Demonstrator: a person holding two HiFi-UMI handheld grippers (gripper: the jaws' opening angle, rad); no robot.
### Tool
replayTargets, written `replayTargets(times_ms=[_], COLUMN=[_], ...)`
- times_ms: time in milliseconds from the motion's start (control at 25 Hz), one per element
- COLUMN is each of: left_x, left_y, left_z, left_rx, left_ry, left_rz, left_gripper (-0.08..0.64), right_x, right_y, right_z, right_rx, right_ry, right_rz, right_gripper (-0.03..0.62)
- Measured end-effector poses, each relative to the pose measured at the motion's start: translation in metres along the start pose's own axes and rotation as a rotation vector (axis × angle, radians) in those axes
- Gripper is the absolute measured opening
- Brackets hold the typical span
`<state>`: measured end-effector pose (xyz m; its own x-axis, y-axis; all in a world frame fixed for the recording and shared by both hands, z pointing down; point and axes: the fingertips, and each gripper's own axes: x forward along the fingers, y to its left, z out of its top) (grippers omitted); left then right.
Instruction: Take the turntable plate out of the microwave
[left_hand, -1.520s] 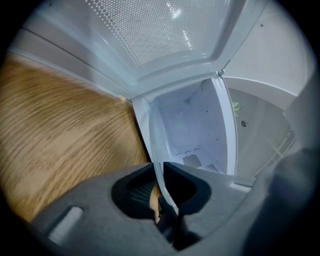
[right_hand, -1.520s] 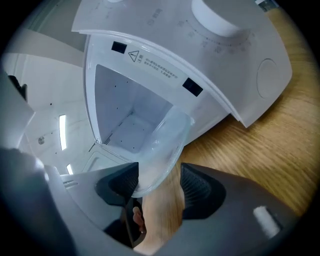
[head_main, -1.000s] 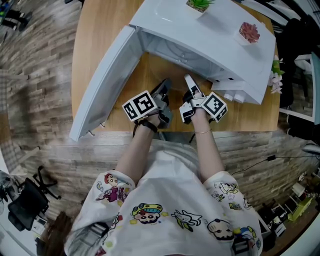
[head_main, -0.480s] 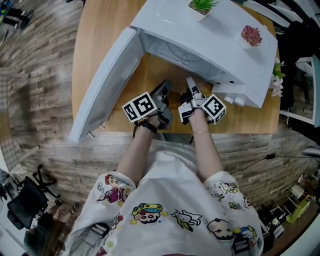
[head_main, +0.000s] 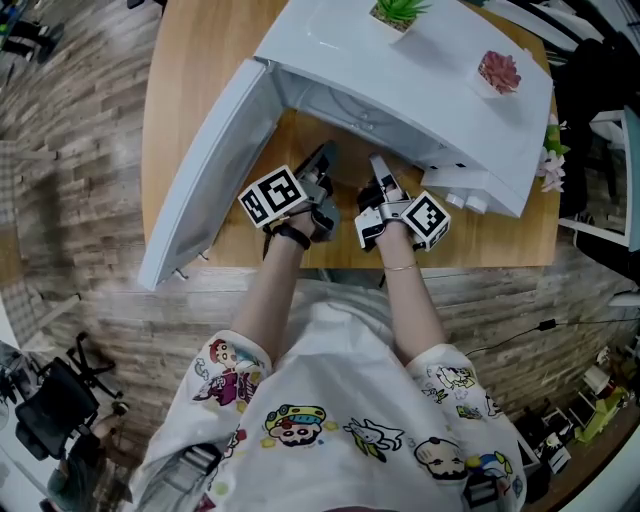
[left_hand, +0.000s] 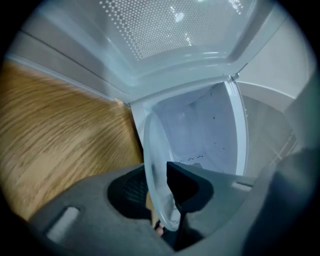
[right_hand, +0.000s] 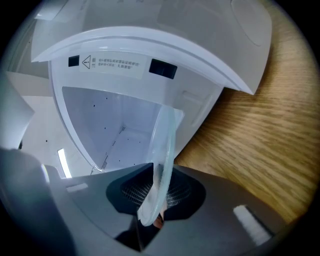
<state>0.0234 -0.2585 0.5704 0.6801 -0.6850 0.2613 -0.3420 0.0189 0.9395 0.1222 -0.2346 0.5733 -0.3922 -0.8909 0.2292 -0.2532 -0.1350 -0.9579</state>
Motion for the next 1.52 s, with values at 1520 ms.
replayTargets(times_ms=[1520], left_x=[-0.058], left_y=[-0.017], left_z=[-0.023], left_rx=[0.02], left_ry=[-0.018], left_rz=[-0.072], left_gripper=[0.049], right_x=[-0.047], right_y=[0.025], right_z=[-0.036], right_rx=[-0.073], right_ry=[0.0], right_rz=[0.114], right_gripper=[0.084])
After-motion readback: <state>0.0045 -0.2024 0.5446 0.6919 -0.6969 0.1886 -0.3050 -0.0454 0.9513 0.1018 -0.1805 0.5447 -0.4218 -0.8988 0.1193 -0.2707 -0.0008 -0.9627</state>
